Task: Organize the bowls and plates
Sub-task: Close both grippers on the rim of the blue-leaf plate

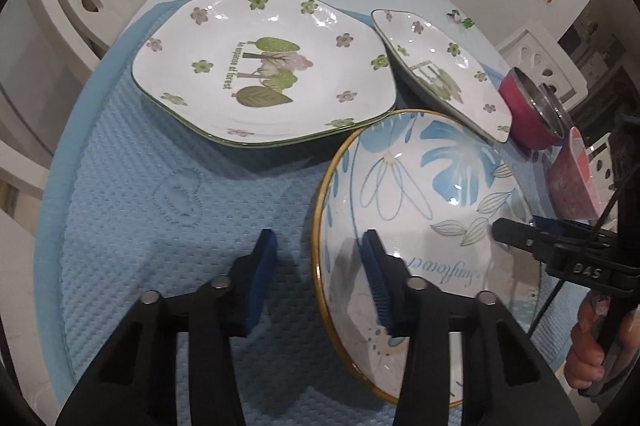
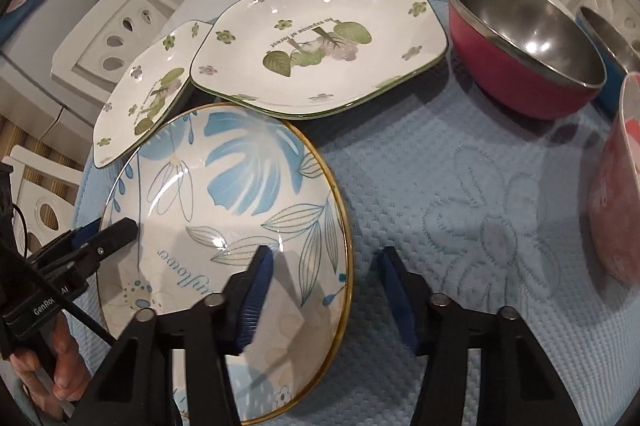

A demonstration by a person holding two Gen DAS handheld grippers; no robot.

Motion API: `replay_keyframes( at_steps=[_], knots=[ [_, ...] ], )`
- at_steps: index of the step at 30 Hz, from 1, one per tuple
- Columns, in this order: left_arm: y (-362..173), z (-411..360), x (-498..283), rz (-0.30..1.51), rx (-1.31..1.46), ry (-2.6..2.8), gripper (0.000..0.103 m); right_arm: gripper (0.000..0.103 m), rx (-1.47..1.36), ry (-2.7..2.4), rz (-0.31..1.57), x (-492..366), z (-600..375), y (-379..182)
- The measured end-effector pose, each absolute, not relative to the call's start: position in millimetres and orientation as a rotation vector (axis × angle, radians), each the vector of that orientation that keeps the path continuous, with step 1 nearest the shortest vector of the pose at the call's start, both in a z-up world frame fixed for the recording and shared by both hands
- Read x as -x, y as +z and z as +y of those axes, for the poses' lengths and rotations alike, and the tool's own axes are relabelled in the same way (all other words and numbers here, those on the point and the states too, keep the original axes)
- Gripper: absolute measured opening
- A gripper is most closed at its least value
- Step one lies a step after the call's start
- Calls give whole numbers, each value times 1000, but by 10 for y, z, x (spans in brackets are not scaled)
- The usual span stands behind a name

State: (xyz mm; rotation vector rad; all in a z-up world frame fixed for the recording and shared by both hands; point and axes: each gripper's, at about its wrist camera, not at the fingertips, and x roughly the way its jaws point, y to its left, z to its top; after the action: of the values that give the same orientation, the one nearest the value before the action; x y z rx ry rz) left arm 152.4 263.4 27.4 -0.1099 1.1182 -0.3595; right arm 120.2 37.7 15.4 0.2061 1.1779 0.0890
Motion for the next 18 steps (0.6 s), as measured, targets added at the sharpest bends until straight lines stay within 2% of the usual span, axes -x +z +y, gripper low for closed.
replay_keyframes(
  at_steps=[4, 10, 18],
  knots=[
    [247, 2594, -1525, 1121, 130, -383, 34, 32, -204, 119, 1167, -1214, 401, 168],
    [252, 2456, -1463, 1111, 74, -369, 34, 32, -176, 123, 1164, -1201, 448, 192],
    [359, 2567, -1293, 1121, 132, -347, 34, 32, -185, 134, 1174, -1030, 518, 313]
  ],
)
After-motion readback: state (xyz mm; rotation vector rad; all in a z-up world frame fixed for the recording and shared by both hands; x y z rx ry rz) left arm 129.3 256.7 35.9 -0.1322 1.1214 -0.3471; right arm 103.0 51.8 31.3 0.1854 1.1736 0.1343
